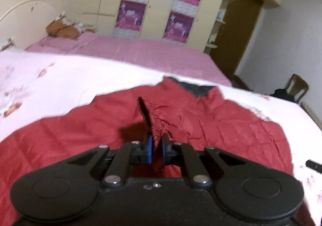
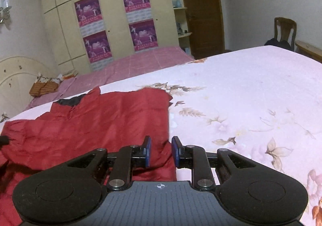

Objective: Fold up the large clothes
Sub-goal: 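Lay the sleeve on the jacket body and open the right tool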

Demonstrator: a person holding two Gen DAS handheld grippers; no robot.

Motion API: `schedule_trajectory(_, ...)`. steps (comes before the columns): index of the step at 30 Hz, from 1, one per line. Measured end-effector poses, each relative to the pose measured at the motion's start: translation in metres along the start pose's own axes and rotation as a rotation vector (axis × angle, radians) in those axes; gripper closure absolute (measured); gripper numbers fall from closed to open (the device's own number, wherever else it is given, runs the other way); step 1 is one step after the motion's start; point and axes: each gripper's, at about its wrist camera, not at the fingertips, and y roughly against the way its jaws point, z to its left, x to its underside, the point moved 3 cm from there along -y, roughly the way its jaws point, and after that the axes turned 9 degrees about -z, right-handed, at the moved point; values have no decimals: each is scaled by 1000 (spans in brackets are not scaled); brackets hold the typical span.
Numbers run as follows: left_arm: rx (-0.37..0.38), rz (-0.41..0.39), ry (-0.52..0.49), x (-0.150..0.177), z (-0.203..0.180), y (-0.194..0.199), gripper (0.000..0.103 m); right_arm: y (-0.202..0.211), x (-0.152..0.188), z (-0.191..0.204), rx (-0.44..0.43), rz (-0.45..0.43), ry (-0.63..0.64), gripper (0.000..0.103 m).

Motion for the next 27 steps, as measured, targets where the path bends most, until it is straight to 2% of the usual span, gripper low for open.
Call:
schedule_trajectory(3, -13, 39, -6, 14, 1, -5, 94, -8, 0, 1, -14, 15, 16, 81)
schedule_trajectory(5, -21, 54, 16, 21, 3, -8, 94, -15, 0, 4, -34, 32, 31, 94)
schedule_trajectory(7, -29, 65, 28, 25, 5, -11, 94, -27, 2, 10, -51, 50, 61, 94)
schedule_trajectory(9, -38, 72, 35, 29, 9, -10, 94, -39, 6, 16, -64, 72, 105, 102)
schedule_trajectory(12, -42, 83, 39, 33, 11, -14, 94, -70, 27, 15, -24, 208, 143, 103)
schedule_trajectory(16, -34, 96, 28, 34, 15, -10, 91, -65, 26, 12, -47, 192, 155, 103)
schedule_trajectory(17, -49, 82, 30, 31, 17, -6, 82, -60, 23, 10, -57, 176, 139, 103)
schedule_trajectory(18, -71, 54, 24, 28, 18, 2, 75, -54, 18, 8, -67, 152, 128, 103)
schedule_trajectory(21, -135, -50, -15, 10, 21, 20, 75, -38, -5, 6, -84, 60, 141, 103)
schedule_trajectory(23, -100, -65, -32, -1, 15, 14, 75, -40, -24, 8, -93, 5, 160, 103)
schedule_trajectory(27, -7, -12, -98, -8, -12, -25, 77, -78, -43, 11, -96, 18, 174, 103)
